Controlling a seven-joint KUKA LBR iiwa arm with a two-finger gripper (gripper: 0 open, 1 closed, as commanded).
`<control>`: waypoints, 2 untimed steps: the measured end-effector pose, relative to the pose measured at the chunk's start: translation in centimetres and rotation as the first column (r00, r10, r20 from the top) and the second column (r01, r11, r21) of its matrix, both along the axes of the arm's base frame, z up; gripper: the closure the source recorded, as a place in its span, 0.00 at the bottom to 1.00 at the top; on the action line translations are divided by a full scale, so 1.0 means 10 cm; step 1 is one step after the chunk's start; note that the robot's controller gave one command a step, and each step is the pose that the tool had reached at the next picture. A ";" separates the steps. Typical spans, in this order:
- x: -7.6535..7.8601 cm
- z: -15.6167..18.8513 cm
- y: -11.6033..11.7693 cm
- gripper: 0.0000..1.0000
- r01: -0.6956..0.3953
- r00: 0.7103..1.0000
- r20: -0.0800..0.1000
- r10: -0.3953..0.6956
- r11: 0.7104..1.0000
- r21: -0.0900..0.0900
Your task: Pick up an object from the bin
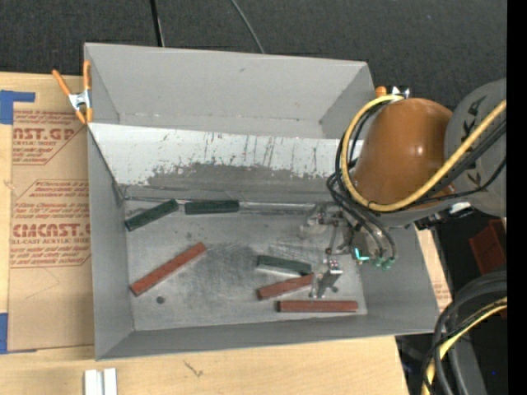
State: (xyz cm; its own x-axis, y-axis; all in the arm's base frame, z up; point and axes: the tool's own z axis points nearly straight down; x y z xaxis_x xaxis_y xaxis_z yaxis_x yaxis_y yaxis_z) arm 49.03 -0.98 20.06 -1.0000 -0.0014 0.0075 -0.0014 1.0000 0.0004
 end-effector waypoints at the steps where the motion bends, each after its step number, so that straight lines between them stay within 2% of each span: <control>1: 0.02 0.04 0.00 0.00 0.000 1.000 0.008 0.000 1.000 0.000; 2: 0.38 -1.20 0.00 1.00 -0.005 0.999 0.033 0.005 1.000 0.001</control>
Offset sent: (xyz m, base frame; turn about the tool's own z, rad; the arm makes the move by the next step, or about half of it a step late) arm 0.0286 -0.0009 -0.1306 -0.0048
